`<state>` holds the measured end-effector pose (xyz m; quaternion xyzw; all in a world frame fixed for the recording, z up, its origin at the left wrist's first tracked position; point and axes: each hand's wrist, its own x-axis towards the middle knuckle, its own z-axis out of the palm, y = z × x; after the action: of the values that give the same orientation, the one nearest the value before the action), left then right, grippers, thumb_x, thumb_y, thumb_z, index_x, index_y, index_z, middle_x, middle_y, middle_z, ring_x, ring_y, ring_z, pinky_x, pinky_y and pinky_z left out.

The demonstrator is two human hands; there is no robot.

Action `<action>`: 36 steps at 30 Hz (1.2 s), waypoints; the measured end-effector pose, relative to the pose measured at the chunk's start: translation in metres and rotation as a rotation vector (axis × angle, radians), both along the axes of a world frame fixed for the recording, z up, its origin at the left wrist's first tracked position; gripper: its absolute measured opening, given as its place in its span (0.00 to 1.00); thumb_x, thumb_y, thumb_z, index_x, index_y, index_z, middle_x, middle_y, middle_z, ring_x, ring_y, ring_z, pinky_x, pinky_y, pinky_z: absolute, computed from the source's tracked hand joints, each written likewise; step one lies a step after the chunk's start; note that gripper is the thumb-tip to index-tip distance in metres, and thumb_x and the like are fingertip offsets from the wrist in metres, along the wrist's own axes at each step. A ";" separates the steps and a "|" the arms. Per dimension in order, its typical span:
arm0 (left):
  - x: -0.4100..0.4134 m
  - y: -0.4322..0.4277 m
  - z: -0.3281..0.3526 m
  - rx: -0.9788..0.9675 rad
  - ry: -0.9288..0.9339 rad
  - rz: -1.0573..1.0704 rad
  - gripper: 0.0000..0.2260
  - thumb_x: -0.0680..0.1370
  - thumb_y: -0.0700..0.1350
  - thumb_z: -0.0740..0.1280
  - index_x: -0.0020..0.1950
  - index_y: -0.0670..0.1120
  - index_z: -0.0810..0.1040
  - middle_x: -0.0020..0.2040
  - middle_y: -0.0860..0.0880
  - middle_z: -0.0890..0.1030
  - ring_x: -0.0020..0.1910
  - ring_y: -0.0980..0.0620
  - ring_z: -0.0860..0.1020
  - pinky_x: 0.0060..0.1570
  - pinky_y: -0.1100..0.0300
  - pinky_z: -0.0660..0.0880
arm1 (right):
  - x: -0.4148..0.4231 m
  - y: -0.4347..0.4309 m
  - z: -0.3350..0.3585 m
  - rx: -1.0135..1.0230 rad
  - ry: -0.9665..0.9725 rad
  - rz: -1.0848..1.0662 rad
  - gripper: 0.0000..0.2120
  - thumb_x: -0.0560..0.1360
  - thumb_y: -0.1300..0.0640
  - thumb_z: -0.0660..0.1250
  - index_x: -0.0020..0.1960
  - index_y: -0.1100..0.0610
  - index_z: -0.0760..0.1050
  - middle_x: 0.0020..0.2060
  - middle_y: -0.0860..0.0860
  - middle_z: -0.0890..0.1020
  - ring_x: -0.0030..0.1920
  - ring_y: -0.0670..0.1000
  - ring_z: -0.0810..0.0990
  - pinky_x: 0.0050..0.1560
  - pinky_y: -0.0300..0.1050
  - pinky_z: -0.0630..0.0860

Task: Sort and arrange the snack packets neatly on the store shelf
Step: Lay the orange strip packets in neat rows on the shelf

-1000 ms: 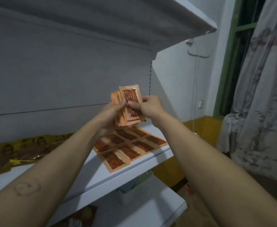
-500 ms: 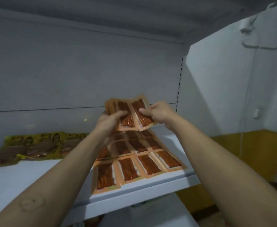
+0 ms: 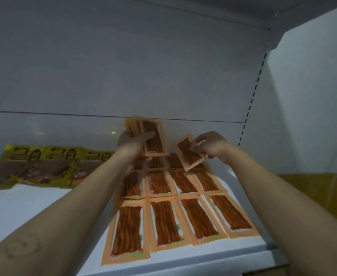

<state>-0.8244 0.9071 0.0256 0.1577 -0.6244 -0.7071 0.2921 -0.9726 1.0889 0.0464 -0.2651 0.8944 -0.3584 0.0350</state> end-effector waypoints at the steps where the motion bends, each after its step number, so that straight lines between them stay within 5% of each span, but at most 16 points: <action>1: 0.000 -0.002 -0.001 0.011 0.016 0.008 0.04 0.77 0.44 0.71 0.49 0.45 0.80 0.39 0.44 0.86 0.31 0.48 0.83 0.24 0.60 0.76 | -0.005 -0.003 -0.001 -0.012 0.003 -0.003 0.08 0.74 0.55 0.74 0.49 0.54 0.78 0.35 0.49 0.76 0.35 0.48 0.73 0.30 0.41 0.66; 8: -0.002 -0.006 -0.012 0.023 -0.033 -0.009 0.06 0.77 0.45 0.72 0.51 0.45 0.81 0.42 0.43 0.86 0.33 0.47 0.84 0.24 0.61 0.76 | -0.028 -0.029 -0.021 -0.092 -0.073 -0.025 0.14 0.71 0.56 0.78 0.49 0.58 0.75 0.38 0.52 0.77 0.35 0.48 0.76 0.24 0.36 0.70; 14: -0.010 -0.001 -0.016 0.008 -0.064 -0.082 0.07 0.76 0.46 0.72 0.53 0.47 0.81 0.43 0.45 0.86 0.38 0.44 0.85 0.24 0.61 0.76 | -0.033 -0.044 -0.040 -0.007 0.001 -0.003 0.14 0.69 0.55 0.79 0.36 0.57 0.74 0.34 0.52 0.79 0.36 0.52 0.79 0.35 0.45 0.76; 18: -0.012 -0.002 -0.020 -0.017 -0.074 -0.107 0.08 0.77 0.46 0.72 0.54 0.45 0.81 0.44 0.42 0.86 0.37 0.43 0.85 0.24 0.62 0.75 | -0.032 -0.045 -0.046 0.110 0.110 0.017 0.10 0.71 0.52 0.76 0.38 0.53 0.76 0.37 0.47 0.79 0.38 0.46 0.78 0.35 0.39 0.69; 23: -0.012 -0.002 -0.021 -0.034 -0.069 -0.138 0.07 0.77 0.45 0.72 0.53 0.45 0.81 0.45 0.40 0.86 0.37 0.42 0.84 0.24 0.62 0.75 | -0.029 -0.048 -0.045 0.214 0.175 0.068 0.06 0.74 0.51 0.74 0.44 0.51 0.78 0.42 0.48 0.78 0.46 0.50 0.78 0.44 0.42 0.70; 29: -0.011 0.000 -0.021 -0.057 -0.066 -0.154 0.07 0.77 0.45 0.71 0.53 0.46 0.80 0.45 0.40 0.86 0.38 0.42 0.84 0.25 0.61 0.76 | -0.024 -0.044 -0.033 0.211 0.333 0.018 0.10 0.78 0.47 0.68 0.50 0.53 0.81 0.45 0.47 0.80 0.46 0.48 0.77 0.45 0.41 0.69; 32: -0.010 0.002 -0.020 -0.008 -0.057 -0.165 0.09 0.76 0.47 0.72 0.54 0.47 0.80 0.46 0.43 0.86 0.38 0.44 0.85 0.24 0.62 0.76 | -0.014 -0.031 -0.008 -0.110 0.206 0.088 0.16 0.79 0.41 0.63 0.48 0.52 0.81 0.42 0.46 0.83 0.40 0.46 0.82 0.37 0.38 0.70; 36: -0.009 0.011 -0.020 0.040 -0.030 -0.180 0.13 0.74 0.50 0.74 0.56 0.47 0.80 0.48 0.44 0.86 0.44 0.43 0.85 0.26 0.62 0.77 | 0.012 -0.029 0.001 -0.062 0.005 0.326 0.16 0.75 0.38 0.67 0.49 0.49 0.81 0.39 0.45 0.86 0.37 0.43 0.84 0.31 0.36 0.75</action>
<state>-0.8334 0.9177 0.0057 0.1173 -0.6263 -0.7403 0.2145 -0.9608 1.0599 0.0477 -0.4085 0.8283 -0.3746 0.0823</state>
